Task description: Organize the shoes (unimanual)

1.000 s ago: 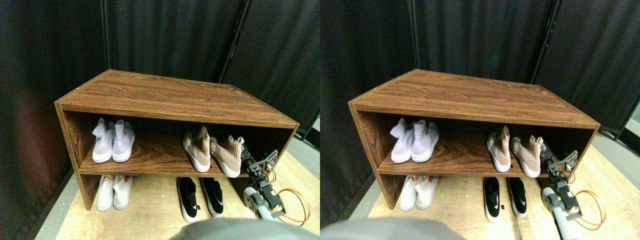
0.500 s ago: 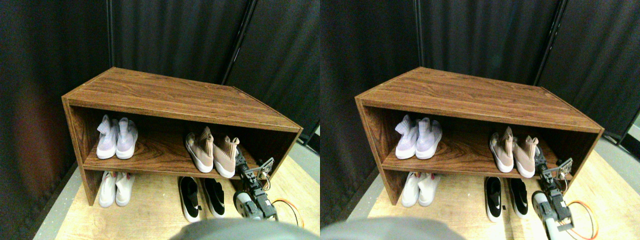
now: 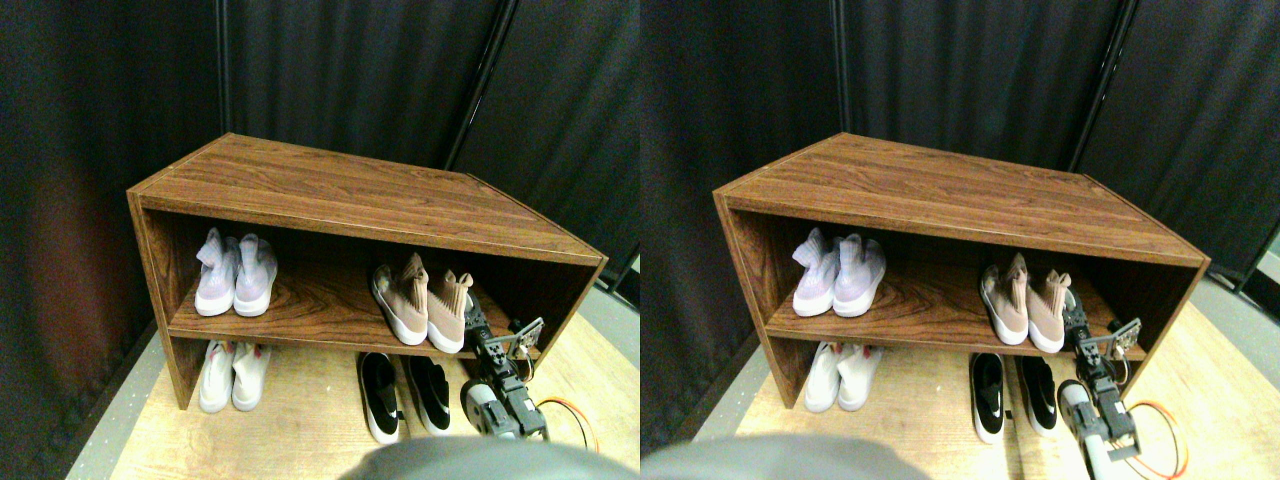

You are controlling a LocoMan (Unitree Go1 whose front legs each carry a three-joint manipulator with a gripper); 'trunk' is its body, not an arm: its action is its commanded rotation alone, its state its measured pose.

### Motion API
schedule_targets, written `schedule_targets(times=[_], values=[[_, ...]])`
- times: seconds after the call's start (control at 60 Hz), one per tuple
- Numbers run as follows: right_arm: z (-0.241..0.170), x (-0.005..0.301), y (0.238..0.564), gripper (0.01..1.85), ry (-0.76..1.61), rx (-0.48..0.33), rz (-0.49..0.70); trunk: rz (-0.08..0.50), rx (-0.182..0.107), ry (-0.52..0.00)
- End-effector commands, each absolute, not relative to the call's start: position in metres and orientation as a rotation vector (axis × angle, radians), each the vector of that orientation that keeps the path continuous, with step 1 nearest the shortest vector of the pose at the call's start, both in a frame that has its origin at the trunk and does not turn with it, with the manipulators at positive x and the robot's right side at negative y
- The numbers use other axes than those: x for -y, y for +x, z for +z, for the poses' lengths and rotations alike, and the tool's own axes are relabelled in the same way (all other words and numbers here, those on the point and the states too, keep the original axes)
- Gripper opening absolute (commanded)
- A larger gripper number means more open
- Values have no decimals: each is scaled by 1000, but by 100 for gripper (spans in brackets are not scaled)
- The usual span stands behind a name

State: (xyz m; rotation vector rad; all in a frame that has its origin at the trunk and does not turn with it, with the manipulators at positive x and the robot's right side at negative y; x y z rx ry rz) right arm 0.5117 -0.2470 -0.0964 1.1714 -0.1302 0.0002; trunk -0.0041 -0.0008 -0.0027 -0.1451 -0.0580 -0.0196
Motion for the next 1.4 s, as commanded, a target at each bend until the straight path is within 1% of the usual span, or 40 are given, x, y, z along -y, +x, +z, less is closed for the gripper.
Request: schedule_targets(times=[0.017,0.067,0.117,0.15,0.217,0.233,0.3,0.317,0.383,0.45,0.483,0.5,0.517,0.533,0.567,0.583,0.633,0.65,0.717,0.733,0.75,0.783,0.8,0.817,0.85,0.867,0.933,1.05,1.117,1.167,1.233,1.267,1.333,1.35,1.383,1.4], values=[[-89,254,503,6,1183,150,-7,-25,40,-137],[-86,256,500,6,1183,158,2,-31,41,-133],[-81,259,494,6,1192,171,36,-37,40,-130],[-77,262,489,6,1132,195,59,-44,40,-126],[-71,265,483,6,1112,197,89,-55,39,-121],[-64,267,475,6,1053,208,123,-58,38,-119],[-56,268,464,6,1069,217,147,-66,38,-114],[-52,268,461,6,1043,214,175,-66,38,-114],[-46,269,451,6,1054,201,211,-74,35,-110],[-38,268,436,6,1017,213,251,-78,31,-107],[-37,268,434,6,1015,211,259,-78,31,-107],[-35,267,426,6,1048,188,289,-78,31,-107],[-35,267,426,6,1048,188,289,-78,31,-107],[-35,267,421,6,1066,187,293,-79,22,-106],[-34,266,415,6,1063,185,301,-79,22,-106],[-34,266,412,6,1064,180,314,-79,15,-106],[-36,266,404,6,1042,190,327,-79,15,-106],[-37,266,403,6,1036,191,333,-80,8,-107],[-44,269,395,6,1019,183,356,-79,2,-106],[-44,269,395,6,1019,183,356,-79,2,-106],[-46,269,393,6,1016,179,353,-77,-5,-105],[-49,270,391,6,1021,173,355,-77,-5,-105],[-50,270,390,6,1022,173,354,-77,-12,-104],[-52,270,388,6,1017,178,350,-77,-12,-104],[-54,270,387,6,1051,166,345,-77,-12,-104],[-57,269,384,6,1092,149,340,-78,-17,-103],[-64,268,381,6,1088,166,321,-79,-27,-102],[-75,267,376,6,1124,147,304,-75,-43,-103],[-86,266,376,6,1125,142,289,-75,-46,-103],[-95,265,377,6,1167,104,267,-74,-51,-104],[-104,264,379,6,1183,88,244,-71,-54,-106],[-113,263,380,6,1240,47,227,-70,-55,-105],[-127,263,384,6,1263,32,202,-72,-58,-105],[-138,264,389,6,1278,12,180,-72,-58,-105],[-146,264,393,6,1333,-11,142,-71,-60,-106],[-146,264,393,6,1333,-11,142,-69,-62,-106]])
